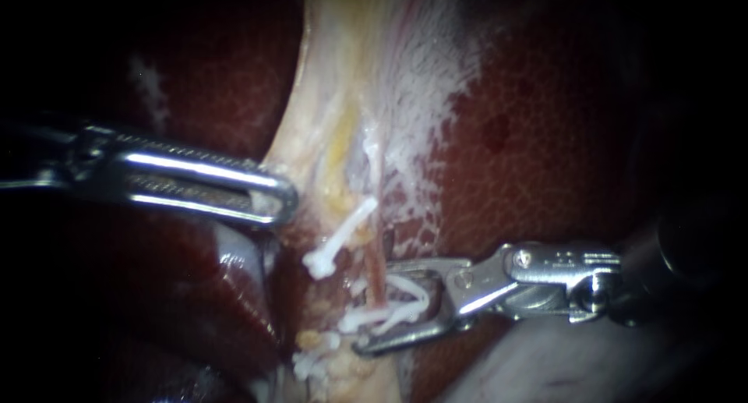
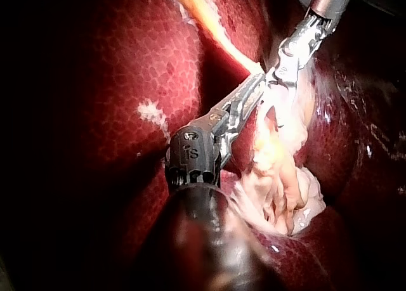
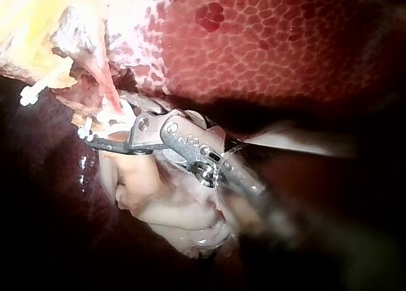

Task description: Clipping second clip right tube

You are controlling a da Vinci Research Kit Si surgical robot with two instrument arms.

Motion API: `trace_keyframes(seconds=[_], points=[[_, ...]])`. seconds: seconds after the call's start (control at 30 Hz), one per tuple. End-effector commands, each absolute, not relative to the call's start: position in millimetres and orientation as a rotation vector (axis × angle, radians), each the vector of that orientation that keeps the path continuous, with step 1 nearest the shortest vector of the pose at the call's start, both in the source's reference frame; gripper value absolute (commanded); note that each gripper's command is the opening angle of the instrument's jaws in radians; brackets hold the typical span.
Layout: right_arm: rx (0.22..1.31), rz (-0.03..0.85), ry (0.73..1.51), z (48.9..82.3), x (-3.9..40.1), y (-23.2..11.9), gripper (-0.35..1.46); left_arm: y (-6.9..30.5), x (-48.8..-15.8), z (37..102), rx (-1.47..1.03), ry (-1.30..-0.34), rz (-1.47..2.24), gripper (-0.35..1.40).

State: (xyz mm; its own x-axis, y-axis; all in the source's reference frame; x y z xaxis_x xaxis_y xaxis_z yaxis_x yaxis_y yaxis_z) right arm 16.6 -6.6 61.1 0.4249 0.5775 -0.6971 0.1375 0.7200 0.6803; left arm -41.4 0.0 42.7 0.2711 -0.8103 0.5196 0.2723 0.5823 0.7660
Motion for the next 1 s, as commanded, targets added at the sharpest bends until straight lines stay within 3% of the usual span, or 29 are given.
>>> trace_keyframes(seconds=[0.03, 0.3, 0.37, 0.43, 0.67, 1.0], points=[[0.749, 0.310, 1.121, 61.0, 16.6, -6.5, 0.57, 0.0, -41.4, 42.8, 0.610, -1.057, -0.793, -0.35], [0.775, 0.344, 1.108, 60.9, 16.3, -6.4, 0.49, 0.1, -41.3, 43.0, 0.608, -1.057, -0.794, -0.35], [0.784, 0.351, 1.104, 60.8, 16.0, -6.4, 0.34, 0.2, -41.3, 43.1, 0.608, -1.057, -0.794, -0.35], [0.795, 0.364, 1.098, 60.9, 15.7, -6.4, 0.03, 0.2, -41.3, 43.1, 0.608, -1.057, -0.794, -0.35], [0.796, 0.362, 1.101, 61.5, 15.2, -6.1, -0.32, 0.2, -41.3, 43.1, 0.608, -1.057, -0.795, -0.35], [0.800, 0.365, 1.099, 61.6, 15.1, -6.1, -0.35, 0.2, -41.3, 43.1, 0.608, -1.057, -0.794, -0.35]])
